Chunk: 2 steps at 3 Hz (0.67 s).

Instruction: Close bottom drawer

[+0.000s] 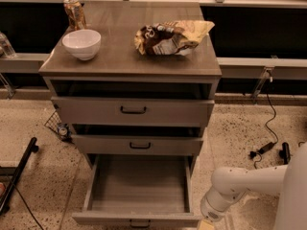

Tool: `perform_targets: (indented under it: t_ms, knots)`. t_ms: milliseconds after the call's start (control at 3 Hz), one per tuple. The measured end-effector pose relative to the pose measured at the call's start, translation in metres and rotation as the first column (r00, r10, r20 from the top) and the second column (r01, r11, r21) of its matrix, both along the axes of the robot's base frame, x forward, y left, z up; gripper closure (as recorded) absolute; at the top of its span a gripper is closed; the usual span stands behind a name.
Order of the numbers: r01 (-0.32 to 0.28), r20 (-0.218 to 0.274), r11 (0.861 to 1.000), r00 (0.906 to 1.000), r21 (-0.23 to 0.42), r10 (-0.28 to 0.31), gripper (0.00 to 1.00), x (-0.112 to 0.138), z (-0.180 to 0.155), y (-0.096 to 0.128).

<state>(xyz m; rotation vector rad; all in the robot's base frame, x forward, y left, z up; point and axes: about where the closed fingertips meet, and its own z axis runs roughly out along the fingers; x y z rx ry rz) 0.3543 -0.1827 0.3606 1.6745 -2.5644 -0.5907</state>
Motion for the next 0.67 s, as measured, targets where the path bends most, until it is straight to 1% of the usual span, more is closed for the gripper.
perform_targets:
  t_ms: [333, 667]
  knots:
    - [-0.028, -0.052, 1.000, 0.9982, 0.014, 0.028, 0.00, -0.005, -0.018, 0.000]
    - [-0.089, -0.142, 0.995, 0.9853, 0.049, 0.095, 0.00, -0.025, -0.060, 0.007]
